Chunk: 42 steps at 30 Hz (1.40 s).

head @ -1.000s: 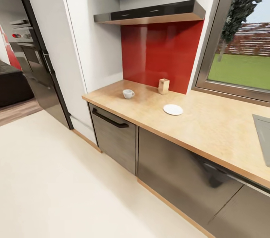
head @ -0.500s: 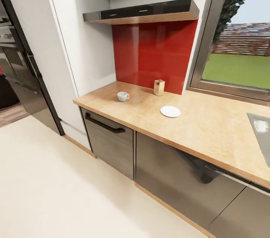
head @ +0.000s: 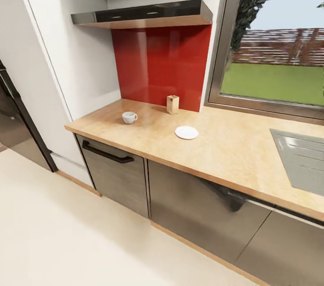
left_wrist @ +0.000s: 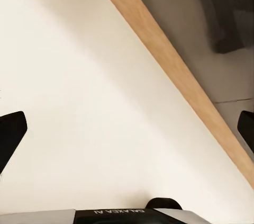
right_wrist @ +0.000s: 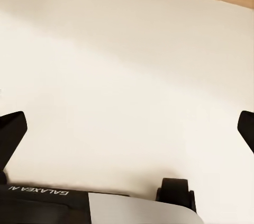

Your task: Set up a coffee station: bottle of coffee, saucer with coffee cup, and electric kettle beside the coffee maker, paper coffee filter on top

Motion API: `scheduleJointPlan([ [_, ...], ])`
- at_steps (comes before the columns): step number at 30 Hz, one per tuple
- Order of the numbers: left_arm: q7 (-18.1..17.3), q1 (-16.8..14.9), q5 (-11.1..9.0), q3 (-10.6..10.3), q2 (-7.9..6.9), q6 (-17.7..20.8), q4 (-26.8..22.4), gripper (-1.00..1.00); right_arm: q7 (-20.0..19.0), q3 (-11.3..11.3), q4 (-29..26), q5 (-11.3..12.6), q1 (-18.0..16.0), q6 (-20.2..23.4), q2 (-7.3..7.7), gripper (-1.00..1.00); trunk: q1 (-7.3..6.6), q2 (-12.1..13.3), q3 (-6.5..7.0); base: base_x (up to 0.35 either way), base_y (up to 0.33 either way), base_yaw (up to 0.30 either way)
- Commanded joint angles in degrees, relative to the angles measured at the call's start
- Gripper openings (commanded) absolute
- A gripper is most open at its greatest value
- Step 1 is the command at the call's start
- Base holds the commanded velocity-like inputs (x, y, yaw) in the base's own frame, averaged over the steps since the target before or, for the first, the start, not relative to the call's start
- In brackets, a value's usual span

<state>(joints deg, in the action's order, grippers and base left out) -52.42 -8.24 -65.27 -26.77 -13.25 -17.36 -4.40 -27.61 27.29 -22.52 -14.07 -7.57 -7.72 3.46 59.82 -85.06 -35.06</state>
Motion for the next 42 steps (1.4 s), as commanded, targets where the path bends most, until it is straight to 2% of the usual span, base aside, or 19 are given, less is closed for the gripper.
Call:
scheduleJointPlan([
  [1, -0.06, -0.02, -0.38, -0.48, -0.02, -0.31, 0.00, 1.00, -0.34, 0.48, 0.02, -0.61, -0.06, -0.28, -0.04, 1.00, 0.01, -0.03, -0.05, 0.120, 0.194, -0.062],
  [16, -0.06, -0.02, -0.38, -0.48, -0.01, -0.31, 0.00, 1.00, -0.34, 0.48, 0.02, -0.61, -0.06, -0.28, -0.04, 1.00, 0.01, -0.03, -0.05, 0.138, 0.272, -0.019],
  [34, -0.06, -0.02, -0.38, -0.48, 0.07, -0.31, 0.00, 1.00, -0.34, 0.48, 0.02, -0.61, -0.07, -0.28, -0.04, 1.00, 0.01, -0.03, -0.05, 0.020, 0.076, -0.251],
  [42, -0.06, -0.02, -0.38, -0.56, 0.07, -0.31, 0.00, 1.00, -0.34, 0.48, 0.02, -0.61, -0.05, -0.28, -0.04, 1.00, 0.01, -0.03, -0.05, 0.000, 0.244, -0.064],
])
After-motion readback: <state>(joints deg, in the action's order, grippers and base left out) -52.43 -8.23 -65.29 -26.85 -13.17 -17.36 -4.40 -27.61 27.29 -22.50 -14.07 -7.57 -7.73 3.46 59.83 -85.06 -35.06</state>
